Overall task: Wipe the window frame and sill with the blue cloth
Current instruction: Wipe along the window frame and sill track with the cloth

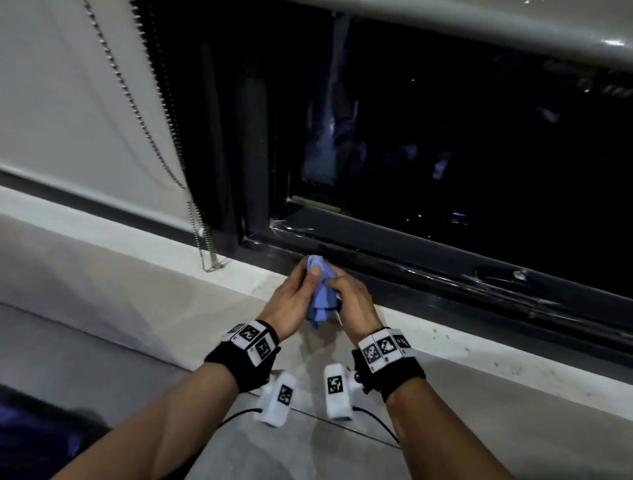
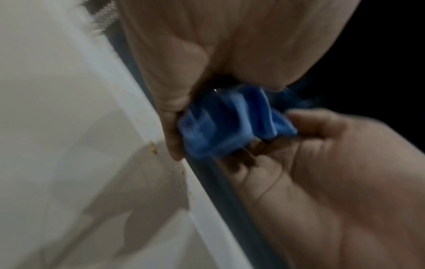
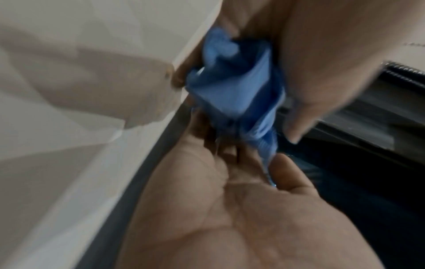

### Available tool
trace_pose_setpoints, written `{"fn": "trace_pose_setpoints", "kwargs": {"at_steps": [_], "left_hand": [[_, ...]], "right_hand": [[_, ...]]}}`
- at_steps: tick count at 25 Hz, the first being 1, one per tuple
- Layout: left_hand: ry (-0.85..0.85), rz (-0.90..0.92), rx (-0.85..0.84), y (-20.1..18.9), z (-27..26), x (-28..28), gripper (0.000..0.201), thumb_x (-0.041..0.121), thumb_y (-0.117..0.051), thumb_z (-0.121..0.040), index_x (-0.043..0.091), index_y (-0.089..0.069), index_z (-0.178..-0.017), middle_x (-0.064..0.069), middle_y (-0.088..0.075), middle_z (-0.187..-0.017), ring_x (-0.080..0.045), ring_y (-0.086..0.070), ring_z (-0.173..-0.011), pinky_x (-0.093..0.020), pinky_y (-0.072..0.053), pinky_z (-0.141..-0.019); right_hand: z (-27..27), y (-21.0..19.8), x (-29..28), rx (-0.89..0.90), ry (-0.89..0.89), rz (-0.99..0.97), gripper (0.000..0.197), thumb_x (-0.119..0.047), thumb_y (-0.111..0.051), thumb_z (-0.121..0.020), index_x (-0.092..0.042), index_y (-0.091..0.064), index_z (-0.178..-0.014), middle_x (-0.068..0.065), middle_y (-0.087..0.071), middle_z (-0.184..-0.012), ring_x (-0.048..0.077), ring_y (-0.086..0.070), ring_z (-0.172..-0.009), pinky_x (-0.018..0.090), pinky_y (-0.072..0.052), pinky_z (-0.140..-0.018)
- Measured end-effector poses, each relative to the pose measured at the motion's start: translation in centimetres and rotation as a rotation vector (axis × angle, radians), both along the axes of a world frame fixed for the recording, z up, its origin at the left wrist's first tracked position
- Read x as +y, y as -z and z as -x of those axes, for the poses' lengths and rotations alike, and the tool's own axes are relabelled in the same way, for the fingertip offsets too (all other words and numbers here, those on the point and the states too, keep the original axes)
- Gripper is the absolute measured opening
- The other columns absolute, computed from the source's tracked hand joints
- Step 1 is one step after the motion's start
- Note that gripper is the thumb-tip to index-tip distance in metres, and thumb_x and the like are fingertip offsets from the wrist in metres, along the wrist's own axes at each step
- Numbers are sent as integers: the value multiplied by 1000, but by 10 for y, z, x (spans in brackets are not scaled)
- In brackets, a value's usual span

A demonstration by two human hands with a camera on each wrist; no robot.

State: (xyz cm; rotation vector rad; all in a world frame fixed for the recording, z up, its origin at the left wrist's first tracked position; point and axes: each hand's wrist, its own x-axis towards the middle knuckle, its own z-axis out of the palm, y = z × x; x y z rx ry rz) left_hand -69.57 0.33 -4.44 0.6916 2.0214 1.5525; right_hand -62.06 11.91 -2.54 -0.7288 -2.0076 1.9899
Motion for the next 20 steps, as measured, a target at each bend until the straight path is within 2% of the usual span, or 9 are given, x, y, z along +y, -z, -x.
{"fn": "trace_pose_setpoints", "kwargs": {"at_steps": [2, 4, 7, 8, 11, 13, 15, 17, 20], "left_hand": [[-146, -17, -21, 9, 5, -5, 22, 59, -43, -97, 46, -51, -112, 7, -67, -113, -16, -63, -107, -34, -47, -96], [-271, 94, 127, 13, 22, -16, 20, 45, -49, -98, 32, -48, -113, -6, -69, -104, -30, -66, -98, -39, -51, -87], [-468, 273, 431, 27, 71, -49, 33, 31, -60, -95, 7, -48, -114, -25, -63, -105, -43, -60, -95, -43, -47, -79], [-484, 347, 512, 33, 86, -60, 33, 29, -64, -92, 5, -55, -112, -26, -58, -109, -44, -57, -98, -45, -47, -81], [-413, 543, 558, 58, 115, -68, 33, 31, -64, -91, 7, -67, -113, -23, -50, -125, -43, -47, -112, -47, -46, -94], [-373, 597, 652, 67, 109, -50, 38, 36, -53, -95, 3, -67, -108, -24, -57, -118, -44, -49, -109, -47, -44, -95], [-291, 600, 711, 72, 84, -29, 48, 44, -38, -94, 4, -65, -99, -23, -62, -102, -44, -54, -102, -47, -46, -91], [-178, 552, 745, 79, 45, -5, 50, 46, -33, -93, 8, -64, -105, -18, -62, -104, -42, -54, -104, -46, -50, -89], [140, 378, 782, 67, -13, 26, 39, 36, -44, -93, 13, -62, -119, -11, -62, -120, -32, -52, -115, -40, -50, -94]], "right_hand": [[5, 1, -16, 9, -122, 136, 38, -21, -47, -85, -15, -72, -112, 0, -73, -108, 13, -67, -98, 24, -53, -85], [11, 4, -14, -43, -166, -73, 40, -23, -45, -80, -21, -75, -107, -4, -73, -103, 11, -65, -96, 18, -51, -78], [-2, 3, 27, -33, -59, -453, 39, -34, -42, -77, -45, -74, -95, -11, -73, -108, 10, -66, -105, 33, -52, -94], [-14, 4, 46, -20, 3, -486, 37, -33, -42, -77, -45, -74, -91, -10, -74, -106, 9, -67, -103, 38, -52, -94], [-71, 8, 96, -82, 161, -634, 36, -26, -40, -80, -40, -72, -88, -6, -74, -102, 11, -68, -97, 39, -51, -94], [-104, 8, 119, -161, 284, -801, 34, -29, -40, -80, -38, -71, -90, -2, -74, -104, 19, -66, -101, 29, -46, -95], [-122, 16, 137, -254, 374, -993, 37, -28, -42, -80, -23, -74, -98, 6, -71, -108, 30, -60, -105, 29, -42, -95], [-128, 27, 147, -333, 329, -1139, 42, -27, -45, -81, -11, -72, -109, 13, -67, -112, 37, -56, -105, 36, -42, -96], [-135, 39, 150, -322, 206, -1174, 40, -25, -51, -82, -9, -71, -113, 11, -64, -115, 34, -57, -105, 29, -39, -96]]}}
